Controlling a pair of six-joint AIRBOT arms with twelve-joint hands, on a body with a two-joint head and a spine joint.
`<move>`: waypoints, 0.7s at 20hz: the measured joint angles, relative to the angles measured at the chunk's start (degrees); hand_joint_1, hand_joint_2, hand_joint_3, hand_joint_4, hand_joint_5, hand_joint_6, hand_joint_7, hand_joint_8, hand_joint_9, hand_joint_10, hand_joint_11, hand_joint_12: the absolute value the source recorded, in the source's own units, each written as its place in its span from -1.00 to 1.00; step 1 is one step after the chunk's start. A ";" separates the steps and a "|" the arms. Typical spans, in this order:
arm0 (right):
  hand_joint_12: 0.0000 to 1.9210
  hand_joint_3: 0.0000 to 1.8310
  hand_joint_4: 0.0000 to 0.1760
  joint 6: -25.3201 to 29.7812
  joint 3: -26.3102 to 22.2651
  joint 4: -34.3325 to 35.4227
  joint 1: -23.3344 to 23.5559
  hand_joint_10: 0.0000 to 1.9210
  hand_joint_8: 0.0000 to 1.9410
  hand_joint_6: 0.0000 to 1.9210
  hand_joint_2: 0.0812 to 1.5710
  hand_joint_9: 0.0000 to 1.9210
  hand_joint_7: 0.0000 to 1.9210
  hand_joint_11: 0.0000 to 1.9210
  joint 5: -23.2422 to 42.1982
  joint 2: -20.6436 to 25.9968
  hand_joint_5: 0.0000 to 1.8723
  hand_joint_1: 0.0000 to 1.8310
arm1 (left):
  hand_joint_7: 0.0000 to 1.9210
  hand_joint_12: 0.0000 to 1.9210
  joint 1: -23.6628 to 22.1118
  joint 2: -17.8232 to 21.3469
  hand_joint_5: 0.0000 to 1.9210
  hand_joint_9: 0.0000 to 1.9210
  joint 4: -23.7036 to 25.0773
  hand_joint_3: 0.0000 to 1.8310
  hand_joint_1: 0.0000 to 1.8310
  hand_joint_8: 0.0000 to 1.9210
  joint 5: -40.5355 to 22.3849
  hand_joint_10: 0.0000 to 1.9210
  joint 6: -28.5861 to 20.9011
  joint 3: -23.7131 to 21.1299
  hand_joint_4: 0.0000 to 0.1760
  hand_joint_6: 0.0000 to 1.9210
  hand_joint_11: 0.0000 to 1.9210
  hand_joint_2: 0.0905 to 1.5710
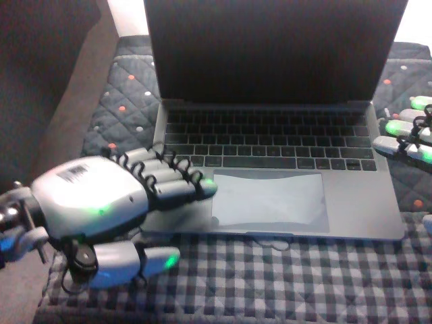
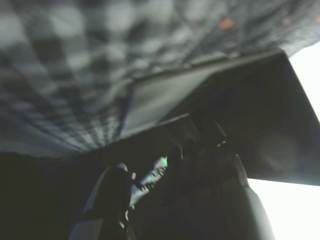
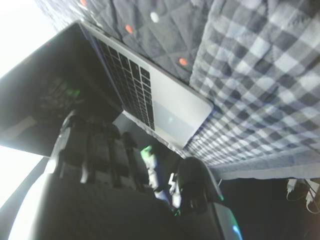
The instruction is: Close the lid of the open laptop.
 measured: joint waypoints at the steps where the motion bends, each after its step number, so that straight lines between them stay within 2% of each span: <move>1: -1.00 -0.97 -0.54 0.00 0.00 -0.07 0.20 -1.00 -1.00 -1.00 0.84 -1.00 -1.00 -1.00 -0.11 0.17 -1.00 -1.00 | -0.87 -0.27 0.61 -0.52 -0.86 -0.91 0.20 -1.00 -0.78 -1.00 0.37 -0.99 -0.46 0.00 -1.00 -1.00 -1.00 0.79; 2: -1.00 -0.98 -0.46 0.00 0.00 0.00 0.39 -1.00 -1.00 -1.00 0.85 -1.00 -1.00 -1.00 -0.04 0.26 -1.00 -0.94 | -0.85 -0.29 1.18 -0.83 -0.85 -0.89 0.72 -1.00 -0.77 -0.99 0.92 -0.98 -1.03 0.00 -1.00 -0.99 -1.00 0.78; 3: -1.00 -0.99 0.11 0.00 0.00 0.17 0.59 -1.00 -1.00 -1.00 0.84 -1.00 -1.00 -1.00 0.13 0.46 -1.00 -0.96 | -0.83 -0.21 1.36 -0.92 -0.83 -0.87 0.83 -1.00 -0.75 -0.99 0.76 -0.98 -1.75 0.24 -1.00 -0.99 -1.00 0.76; 5: -1.00 -1.00 0.53 0.00 0.00 0.11 2.19 -1.00 -1.00 -1.00 0.80 -1.00 -1.00 -1.00 -0.13 0.55 -1.00 -0.96 | -0.83 -0.12 1.36 -0.94 -0.84 -0.85 0.66 -1.00 -0.81 -1.00 0.76 -0.98 -2.27 0.31 -1.00 -1.00 -1.00 0.75; 6: -1.00 -1.00 0.49 0.00 0.00 -0.20 2.95 -1.00 -1.00 -1.00 0.82 -1.00 -1.00 -1.00 0.17 0.57 -1.00 -0.91 | -0.83 -0.11 1.36 -1.09 -0.86 -0.85 0.79 -1.00 -0.84 -1.00 0.70 -0.98 -2.32 0.37 -1.00 -1.00 -1.00 0.76; 7: -1.00 -0.99 0.35 0.00 0.00 -0.57 3.98 -1.00 -1.00 -1.00 0.86 -1.00 -1.00 -1.00 0.26 0.57 -1.00 -0.85 | -0.84 -0.17 1.36 -1.22 -0.88 -0.87 0.79 -1.00 -0.85 -1.00 0.55 -0.99 -2.34 0.35 -0.94 -1.00 -1.00 0.76; 8: -1.00 -1.00 0.57 0.00 0.00 -1.07 5.05 -1.00 -1.00 -1.00 0.81 -1.00 -1.00 -1.00 -0.04 0.57 -1.00 -0.92 | -0.84 -0.17 1.36 -1.22 -0.87 -0.87 0.83 -1.00 -0.87 -1.00 0.48 -0.99 -2.43 0.37 -0.93 -0.99 -1.00 0.77; 9: -1.00 -1.00 0.49 0.02 0.00 -1.81 6.60 -1.00 -1.00 -1.00 0.81 -1.00 -1.00 -1.00 -0.28 0.59 -1.00 -0.88 | -0.84 -0.18 1.46 -1.22 -0.87 -0.87 0.79 -1.00 -0.90 -1.00 0.35 -0.99 -2.58 0.37 -0.85 -1.00 -1.00 0.77; 10: -1.00 -1.00 0.25 0.00 0.00 -2.67 8.37 -1.00 -1.00 -1.00 0.79 -1.00 -1.00 -1.00 -0.33 0.59 -1.00 -0.81 | -0.83 -0.12 1.60 -1.22 -0.86 -0.84 0.81 -1.00 -0.92 -1.00 0.17 -0.98 -2.58 0.37 -0.89 -0.99 -1.00 0.77; 11: -1.00 -1.00 -0.20 0.04 0.02 -3.98 11.15 -1.00 -1.00 -1.00 0.77 -1.00 -1.00 -1.00 -0.37 0.57 -1.00 -0.57 | -0.84 -0.12 1.60 -1.22 -0.86 -0.86 0.81 -1.00 -0.93 -1.00 0.15 -0.99 -2.62 0.37 -0.80 -1.00 -1.00 0.78; 13: -1.00 -1.00 -0.20 0.04 0.39 -5.20 13.90 -1.00 -1.00 -1.00 0.75 -1.00 -1.00 -1.00 -0.31 0.17 -1.00 -0.54 | -0.85 -0.13 1.60 -1.22 -0.87 -0.86 0.87 -1.00 -0.92 -1.00 0.13 -0.99 -2.73 0.55 -0.76 -1.00 -1.00 0.78; 14: -0.99 -1.00 -0.03 0.02 1.38 -5.46 16.22 -1.00 -1.00 -1.00 0.72 -1.00 -1.00 -0.98 -0.15 -1.07 -1.00 -0.61 | -0.85 -0.08 1.66 -1.29 -0.87 -0.85 0.85 -1.00 -0.93 -1.00 0.00 -0.99 -3.21 0.68 -0.78 -1.00 -1.00 0.78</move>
